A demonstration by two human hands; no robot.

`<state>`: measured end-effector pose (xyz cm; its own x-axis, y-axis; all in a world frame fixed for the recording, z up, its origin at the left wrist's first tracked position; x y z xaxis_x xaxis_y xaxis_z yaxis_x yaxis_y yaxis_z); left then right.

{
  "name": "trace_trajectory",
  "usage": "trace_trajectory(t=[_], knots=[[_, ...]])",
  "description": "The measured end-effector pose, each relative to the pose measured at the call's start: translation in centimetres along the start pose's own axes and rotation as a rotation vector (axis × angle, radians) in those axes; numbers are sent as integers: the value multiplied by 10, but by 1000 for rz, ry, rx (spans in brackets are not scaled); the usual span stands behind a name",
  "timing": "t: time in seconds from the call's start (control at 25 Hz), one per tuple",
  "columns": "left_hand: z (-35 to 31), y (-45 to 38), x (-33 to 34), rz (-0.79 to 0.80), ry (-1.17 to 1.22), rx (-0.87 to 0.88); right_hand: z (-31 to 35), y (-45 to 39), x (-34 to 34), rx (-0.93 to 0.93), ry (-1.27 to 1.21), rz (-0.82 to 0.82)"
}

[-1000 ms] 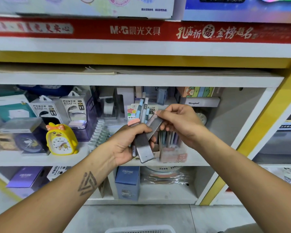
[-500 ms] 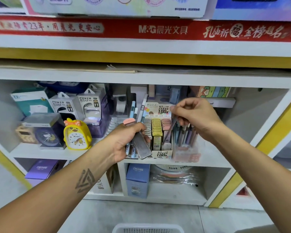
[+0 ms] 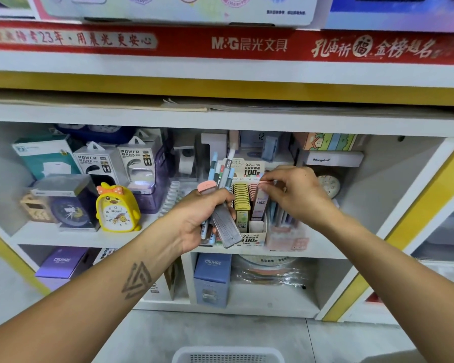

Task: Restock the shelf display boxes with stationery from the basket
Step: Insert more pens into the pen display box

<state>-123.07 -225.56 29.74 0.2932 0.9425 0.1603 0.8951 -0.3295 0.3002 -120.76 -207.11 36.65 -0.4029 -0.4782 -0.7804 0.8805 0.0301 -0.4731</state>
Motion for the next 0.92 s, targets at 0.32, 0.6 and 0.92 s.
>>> trace_trajectory(t=[0.32,0.6,0.92], knots=[[3,2,5,23,19,-19,7,5,17,-129,256,54],[3,3,14,14,-26,11,10,1,10,151,-358,1],[-3,0,27,-85,-170,146,29,5,30,369,-725,141]])
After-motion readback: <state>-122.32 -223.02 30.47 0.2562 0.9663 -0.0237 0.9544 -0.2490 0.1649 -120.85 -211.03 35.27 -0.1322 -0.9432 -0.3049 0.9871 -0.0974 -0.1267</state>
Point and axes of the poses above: each hand's wrist, its own y-axis away from the middle knuckle, its own x-axis out of the palm, z = x × y, the point moved 8 cm from there along -y, towards the middle knuckle, and after that the axes turned 1 degree about -z, right-handed, at the moved point
